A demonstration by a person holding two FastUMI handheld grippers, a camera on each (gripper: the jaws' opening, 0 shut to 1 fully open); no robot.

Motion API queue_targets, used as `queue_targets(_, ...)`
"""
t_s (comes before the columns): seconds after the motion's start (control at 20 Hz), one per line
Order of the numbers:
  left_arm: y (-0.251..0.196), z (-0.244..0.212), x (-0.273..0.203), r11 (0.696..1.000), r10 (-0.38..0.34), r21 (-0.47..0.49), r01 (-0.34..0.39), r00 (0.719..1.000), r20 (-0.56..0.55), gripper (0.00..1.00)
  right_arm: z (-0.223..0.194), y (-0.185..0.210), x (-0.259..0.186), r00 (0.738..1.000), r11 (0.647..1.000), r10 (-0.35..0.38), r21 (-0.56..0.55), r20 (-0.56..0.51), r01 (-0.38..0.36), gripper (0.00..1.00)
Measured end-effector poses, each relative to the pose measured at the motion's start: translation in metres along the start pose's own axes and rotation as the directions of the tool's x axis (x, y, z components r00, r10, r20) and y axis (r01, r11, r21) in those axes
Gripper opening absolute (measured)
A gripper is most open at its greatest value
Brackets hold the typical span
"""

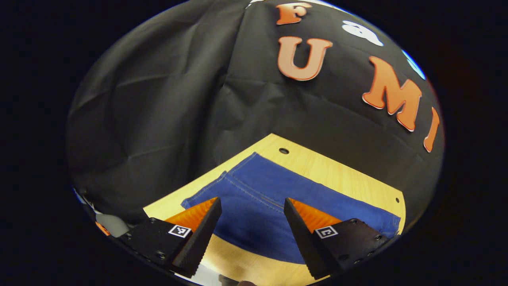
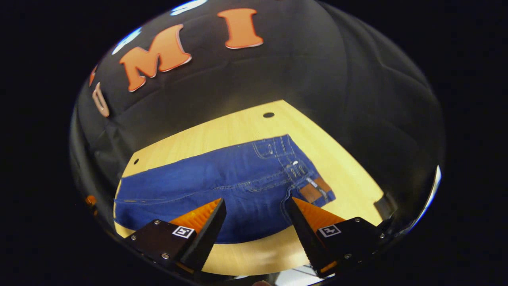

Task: Grasp the waist and the cuffs of the jeans and fold them to make the two legs overlap; first hold the waist and fold one-third of the jeans toward the cuffs, then hold the cuffs and fold the remaining one-third in the same direction to finish folding.

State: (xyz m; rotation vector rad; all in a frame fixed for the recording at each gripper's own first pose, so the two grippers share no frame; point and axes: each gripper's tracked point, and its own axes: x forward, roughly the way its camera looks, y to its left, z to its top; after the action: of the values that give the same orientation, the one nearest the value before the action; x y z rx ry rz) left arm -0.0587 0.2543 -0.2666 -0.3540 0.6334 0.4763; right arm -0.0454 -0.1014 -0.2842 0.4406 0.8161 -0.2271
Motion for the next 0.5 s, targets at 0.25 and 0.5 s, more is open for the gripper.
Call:
queue_targets(0.25,0.036,-0.037,0.034,0.97,-0.028,-0.244,-0.013,0.986,-0.165,0.97,-0.038,-0.022,0.026,0.988,0.98,0.02,0.2,-0.151,0.011,0.97)
queue_targets(0.5,0.072,-0.066,0.051,0.893,-0.035,-0.439,-0.093,0.961,-0.275,0.98,-0.044,-0.039,0.035,0.983,0.954,-0.005,0.293,-0.183,0.06,0.97)
